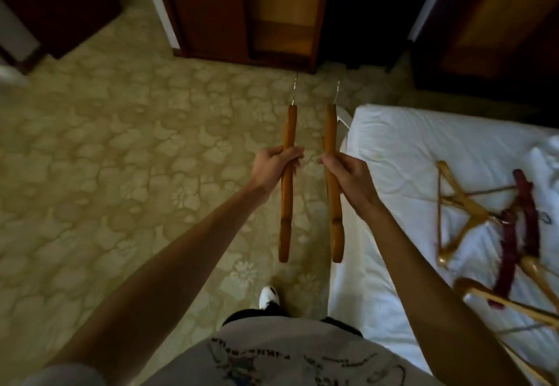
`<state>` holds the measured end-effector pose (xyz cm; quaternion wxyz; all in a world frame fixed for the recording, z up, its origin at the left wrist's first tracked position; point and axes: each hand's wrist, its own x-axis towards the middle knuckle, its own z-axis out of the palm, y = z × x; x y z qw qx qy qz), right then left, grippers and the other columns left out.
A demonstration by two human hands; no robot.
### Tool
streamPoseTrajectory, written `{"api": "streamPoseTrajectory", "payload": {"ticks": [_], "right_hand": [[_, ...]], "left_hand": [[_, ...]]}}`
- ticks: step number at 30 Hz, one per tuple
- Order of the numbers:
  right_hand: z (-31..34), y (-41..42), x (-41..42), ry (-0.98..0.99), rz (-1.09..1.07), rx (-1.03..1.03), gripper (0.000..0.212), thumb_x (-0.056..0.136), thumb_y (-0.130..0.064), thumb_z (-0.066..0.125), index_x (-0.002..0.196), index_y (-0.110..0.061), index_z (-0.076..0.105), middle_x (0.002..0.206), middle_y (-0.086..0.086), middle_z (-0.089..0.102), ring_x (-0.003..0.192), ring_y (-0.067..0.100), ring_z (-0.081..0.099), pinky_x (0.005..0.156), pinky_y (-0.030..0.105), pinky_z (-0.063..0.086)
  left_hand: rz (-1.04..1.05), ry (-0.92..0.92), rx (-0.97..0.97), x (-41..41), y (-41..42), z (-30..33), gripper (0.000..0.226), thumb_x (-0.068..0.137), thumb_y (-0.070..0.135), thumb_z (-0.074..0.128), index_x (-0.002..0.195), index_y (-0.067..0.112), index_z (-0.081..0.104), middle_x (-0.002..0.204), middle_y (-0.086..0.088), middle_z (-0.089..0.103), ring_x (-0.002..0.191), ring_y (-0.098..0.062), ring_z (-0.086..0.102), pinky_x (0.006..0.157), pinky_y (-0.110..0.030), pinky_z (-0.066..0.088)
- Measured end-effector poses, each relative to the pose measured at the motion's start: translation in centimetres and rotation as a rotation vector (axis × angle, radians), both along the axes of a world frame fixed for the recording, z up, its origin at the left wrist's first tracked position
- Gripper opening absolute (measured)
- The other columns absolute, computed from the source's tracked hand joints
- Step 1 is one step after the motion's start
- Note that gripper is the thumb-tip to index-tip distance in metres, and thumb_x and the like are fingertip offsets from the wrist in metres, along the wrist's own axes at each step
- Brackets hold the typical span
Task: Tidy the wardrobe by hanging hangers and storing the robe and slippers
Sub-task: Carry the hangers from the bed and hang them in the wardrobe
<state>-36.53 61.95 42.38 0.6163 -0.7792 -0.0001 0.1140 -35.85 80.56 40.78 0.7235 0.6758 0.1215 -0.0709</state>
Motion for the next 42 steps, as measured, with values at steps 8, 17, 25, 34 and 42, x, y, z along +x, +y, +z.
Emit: {"api": "streamPoseTrajectory", "payload": {"ticks": [8, 17, 25, 34, 42], "right_hand": [[2.5, 6.4, 14.5, -0.054, 0.004, -0.028, 0.024, 0.095, -0.048, 0.060, 0.091, -0.029, 0.075, 0.095, 0.007, 0.075, 0.093, 0.024, 0.071, 0.091, 0.044, 0.057], [1.7, 9.9, 35.7, -0.086, -0.046, -0.027, 0.035, 0.091, -0.050, 0.064, 0.091, -0.017, 0.073, 0.066, 0.002, 0.056, 0.064, 0.018, 0.055, 0.064, 0.032, 0.045], [2.9, 16.0, 57.5, -0.100, -0.054, -0.040, 0.036, 0.094, -0.048, 0.062, 0.096, -0.014, 0.073, 0.066, -0.005, 0.056, 0.057, 0.002, 0.052, 0.053, 0.014, 0.041], [2.6, 26.1, 77.5, -0.092, 0.057, -0.016, 0.038, 0.093, -0.049, 0.062, 0.100, -0.013, 0.072, 0.084, 0.020, 0.065, 0.072, 0.028, 0.060, 0.069, 0.040, 0.054], [1.9, 34.5, 97.5, -0.106, 0.043, -0.032, 0.023, 0.095, -0.043, 0.061, 0.101, -0.025, 0.074, 0.088, -0.007, 0.076, 0.089, 0.008, 0.069, 0.077, 0.028, 0.055]], "left_hand": [[0.025, -0.053, -0.082, 14.7, 6.2, 1.7, 0.023, 0.089, 0.027, 0.072, 0.086, 0.004, 0.073, 0.069, -0.005, 0.064, 0.059, -0.014, 0.057, 0.060, -0.025, 0.049], [-0.046, -0.093, -0.049, 37.6, 9.8, 1.7, 0.024, 0.090, 0.031, 0.070, 0.086, 0.008, 0.073, 0.068, -0.002, 0.064, 0.060, -0.011, 0.058, 0.058, -0.019, 0.048], [-0.043, -0.115, 0.003, 58.7, 14.9, 4.3, 0.024, 0.092, 0.032, 0.069, 0.078, 0.013, 0.072, 0.066, 0.000, 0.064, 0.060, -0.010, 0.058, 0.059, -0.021, 0.048], [0.059, -0.072, -0.021, 76.1, 24.8, 2.8, 0.023, 0.089, 0.031, 0.070, 0.081, 0.010, 0.073, 0.068, -0.003, 0.064, 0.061, -0.014, 0.056, 0.064, -0.031, 0.046], [0.029, -0.103, -0.089, 96.8, 32.0, 1.9, 0.022, 0.094, 0.024, 0.066, 0.077, 0.011, 0.073, 0.067, -0.001, 0.063, 0.064, -0.014, 0.060, 0.066, -0.031, 0.053]]}}
